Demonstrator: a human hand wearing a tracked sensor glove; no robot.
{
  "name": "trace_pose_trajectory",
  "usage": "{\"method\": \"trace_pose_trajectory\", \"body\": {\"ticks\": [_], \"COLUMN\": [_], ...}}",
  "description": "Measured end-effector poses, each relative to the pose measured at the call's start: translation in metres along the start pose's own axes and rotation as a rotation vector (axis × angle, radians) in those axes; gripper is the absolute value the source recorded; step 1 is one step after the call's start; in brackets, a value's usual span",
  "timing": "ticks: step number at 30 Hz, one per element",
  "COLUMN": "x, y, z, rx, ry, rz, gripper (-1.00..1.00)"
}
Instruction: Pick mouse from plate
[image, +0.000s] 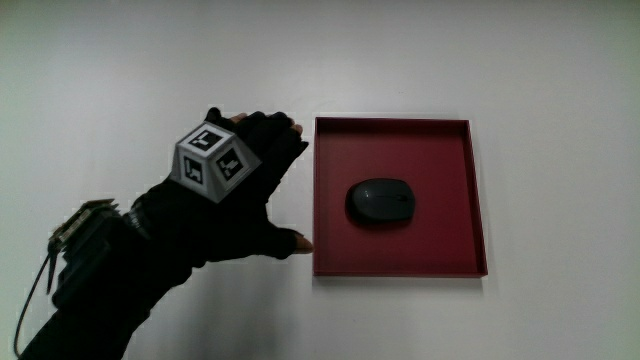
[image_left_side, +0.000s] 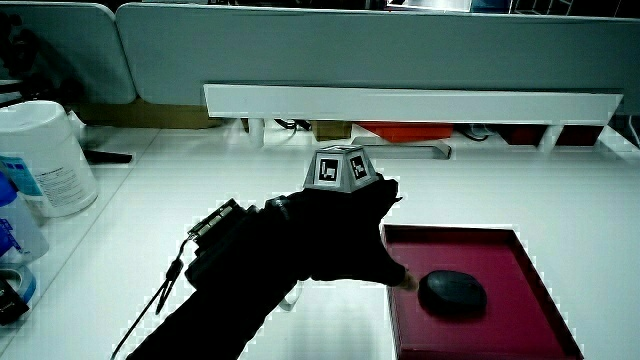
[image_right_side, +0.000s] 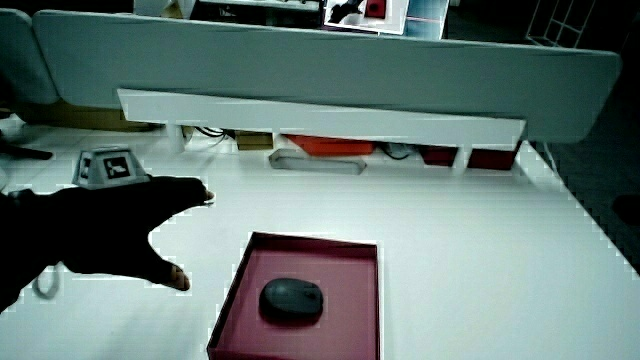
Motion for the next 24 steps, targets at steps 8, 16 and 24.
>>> {"method": "trace_pose_trajectory", "body": {"ticks": [8, 16, 24], "x": [0.011, 0.029, 0.028], "y": [0.041, 0.079, 0.107], "z": [-0.009, -0.024, -0.054], "rx": [-0.028, -0.064, -0.120], "ry": [0.021, 0.066, 0.041], "rz": [-0.024, -0.018, 0.032], "gripper": [0.00, 0.00, 0.00]}}
